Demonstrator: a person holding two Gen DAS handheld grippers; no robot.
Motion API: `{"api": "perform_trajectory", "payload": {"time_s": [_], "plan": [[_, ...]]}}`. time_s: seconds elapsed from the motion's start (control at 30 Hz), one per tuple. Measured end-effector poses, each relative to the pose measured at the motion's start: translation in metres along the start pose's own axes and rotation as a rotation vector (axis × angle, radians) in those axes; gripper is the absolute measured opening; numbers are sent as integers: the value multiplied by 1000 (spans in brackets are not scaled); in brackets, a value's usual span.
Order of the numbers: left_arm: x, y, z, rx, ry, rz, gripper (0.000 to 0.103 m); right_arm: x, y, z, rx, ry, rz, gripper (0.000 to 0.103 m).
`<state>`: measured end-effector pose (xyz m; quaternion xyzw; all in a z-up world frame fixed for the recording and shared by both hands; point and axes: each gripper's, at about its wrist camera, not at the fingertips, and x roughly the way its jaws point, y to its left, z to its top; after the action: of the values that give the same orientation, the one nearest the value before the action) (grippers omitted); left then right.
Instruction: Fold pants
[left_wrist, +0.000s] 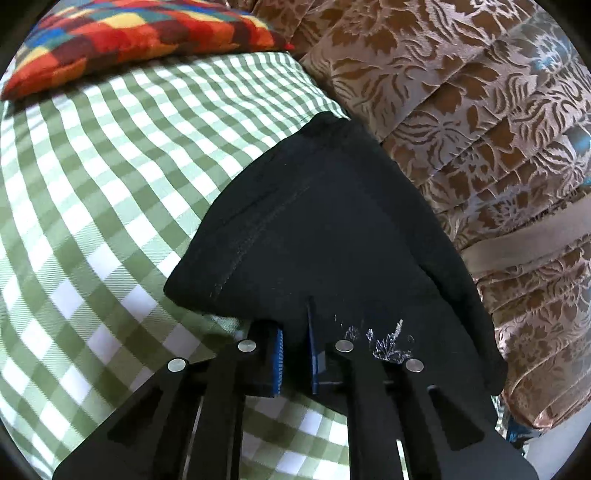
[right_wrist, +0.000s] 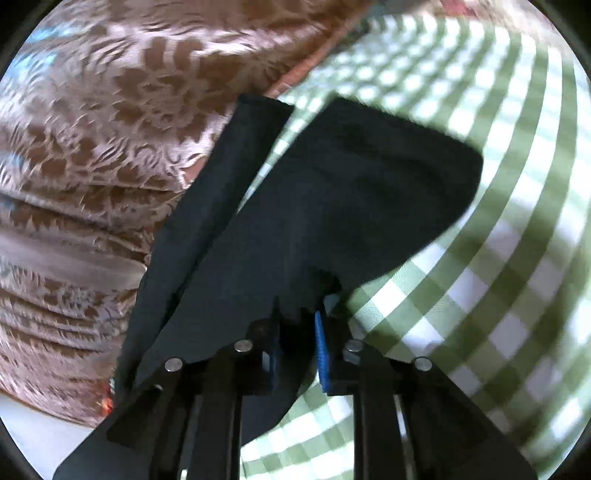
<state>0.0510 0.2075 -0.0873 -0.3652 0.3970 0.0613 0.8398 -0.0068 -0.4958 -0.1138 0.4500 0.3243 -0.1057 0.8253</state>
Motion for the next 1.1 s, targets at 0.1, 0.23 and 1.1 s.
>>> {"api": "perform_trajectory", "payload": {"time_s": [0.1,0.23,1.1], "plan": [[-17,-2,2,22,-10,-16,9,-19,6,-6,-76,-17,-30,13],[-40,-7,0,62,-18,-17,8,-44,11,-17,-124,-19,-60,13],[-85,-13,-29,328,-43,135,38,-47,113,-83,-440,88,28,77]]}}
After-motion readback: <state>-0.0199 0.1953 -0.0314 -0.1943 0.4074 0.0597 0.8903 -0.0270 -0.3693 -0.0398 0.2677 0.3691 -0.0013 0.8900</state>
